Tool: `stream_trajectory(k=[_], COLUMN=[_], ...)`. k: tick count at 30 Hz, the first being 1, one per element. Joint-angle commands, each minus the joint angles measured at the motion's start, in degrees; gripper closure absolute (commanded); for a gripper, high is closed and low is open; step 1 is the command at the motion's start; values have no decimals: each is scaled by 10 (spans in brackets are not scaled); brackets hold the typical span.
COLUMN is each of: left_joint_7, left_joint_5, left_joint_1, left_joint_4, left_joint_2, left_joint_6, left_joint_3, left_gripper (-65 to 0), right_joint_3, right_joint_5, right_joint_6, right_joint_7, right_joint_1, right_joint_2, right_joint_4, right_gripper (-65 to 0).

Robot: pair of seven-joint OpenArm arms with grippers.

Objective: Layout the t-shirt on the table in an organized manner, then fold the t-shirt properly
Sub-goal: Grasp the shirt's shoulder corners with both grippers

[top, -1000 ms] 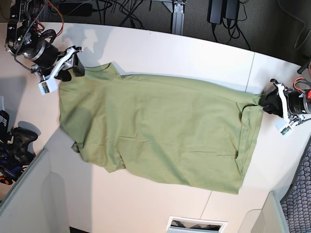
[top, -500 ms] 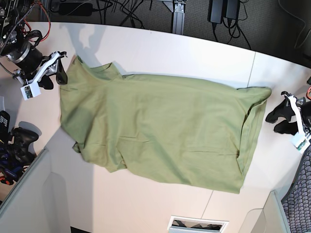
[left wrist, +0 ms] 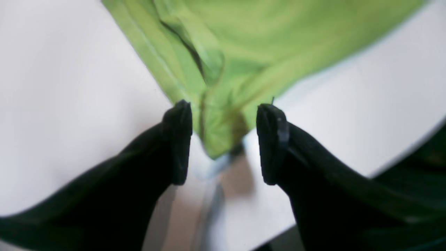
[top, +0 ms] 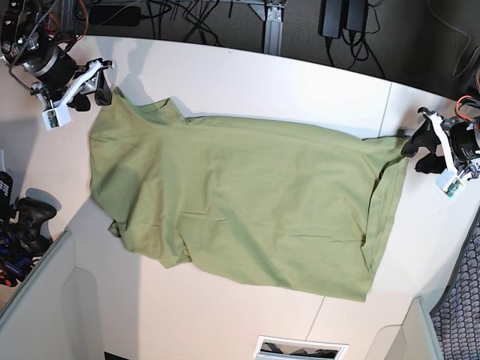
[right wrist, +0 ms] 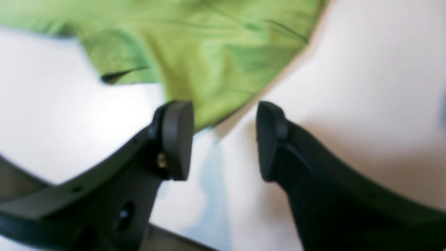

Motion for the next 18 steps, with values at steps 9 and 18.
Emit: stream_trajectory(k=[9,18], left_joint_7=[-18,-26], left_joint_5=[-22,-25], left_joint_1=[-6,-6], left_joint_4=[-43,-69], left_joint_2=[108,169], left_joint_6=[65,105], left_joint_3=[-150,-180], left_gripper=[-331,-331], right_joint_3=[115,118], right_joint_5=[55,49], right_joint_6=[-15,-15], right_joint_7=[19,29], right_joint_1=[6,28], right_joint_2=[-126,-211], right_joint_4=[-64,-65], right_gripper=[-297,-297])
